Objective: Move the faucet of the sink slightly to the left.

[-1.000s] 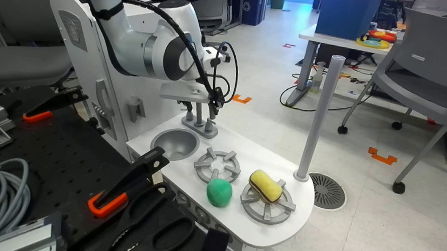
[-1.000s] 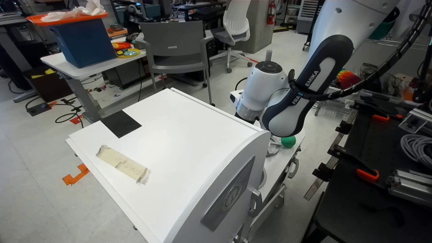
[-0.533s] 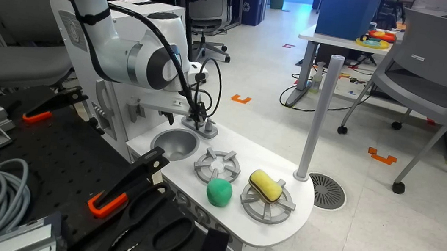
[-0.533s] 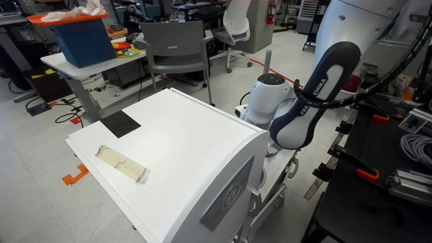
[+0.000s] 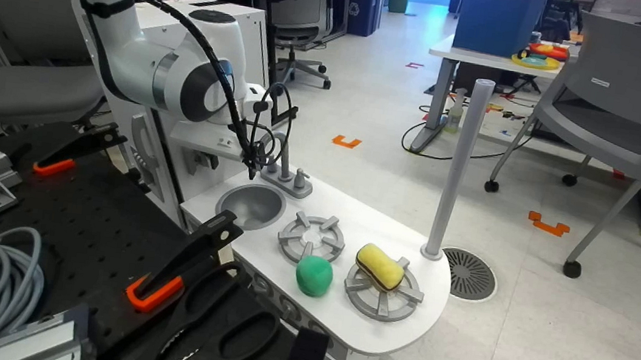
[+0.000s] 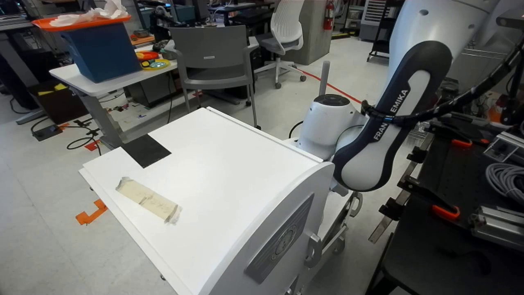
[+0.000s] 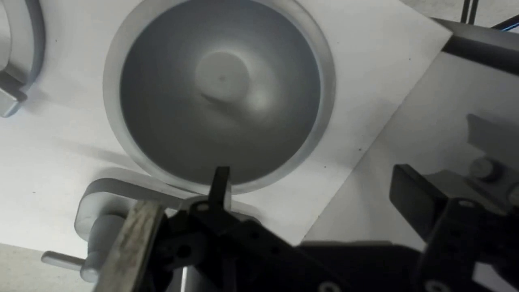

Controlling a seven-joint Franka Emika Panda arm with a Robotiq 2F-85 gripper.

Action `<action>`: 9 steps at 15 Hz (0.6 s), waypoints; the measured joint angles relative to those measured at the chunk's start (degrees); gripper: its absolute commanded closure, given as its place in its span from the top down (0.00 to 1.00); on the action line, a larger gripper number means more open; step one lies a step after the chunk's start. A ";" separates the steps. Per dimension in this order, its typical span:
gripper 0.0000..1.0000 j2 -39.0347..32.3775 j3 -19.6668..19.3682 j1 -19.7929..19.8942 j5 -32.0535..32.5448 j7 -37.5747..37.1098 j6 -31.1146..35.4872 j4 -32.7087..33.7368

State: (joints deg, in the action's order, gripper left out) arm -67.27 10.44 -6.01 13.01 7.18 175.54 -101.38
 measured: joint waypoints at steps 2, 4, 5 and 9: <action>1.00 2.20 0.74 1.45 -1.17 -0.73 -1.98 -2.60; 1.00 5.36 -0.90 1.57 -3.54 -2.54 -6.14 -4.91; 1.00 7.15 -2.29 1.54 -4.38 -3.43 -8.28 -6.02; 1.00 12.02 -6.34 1.99 -5.55 -4.94 -13.52 -8.63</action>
State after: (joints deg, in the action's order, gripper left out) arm -55.25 4.10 -4.02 7.47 2.24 162.01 -110.01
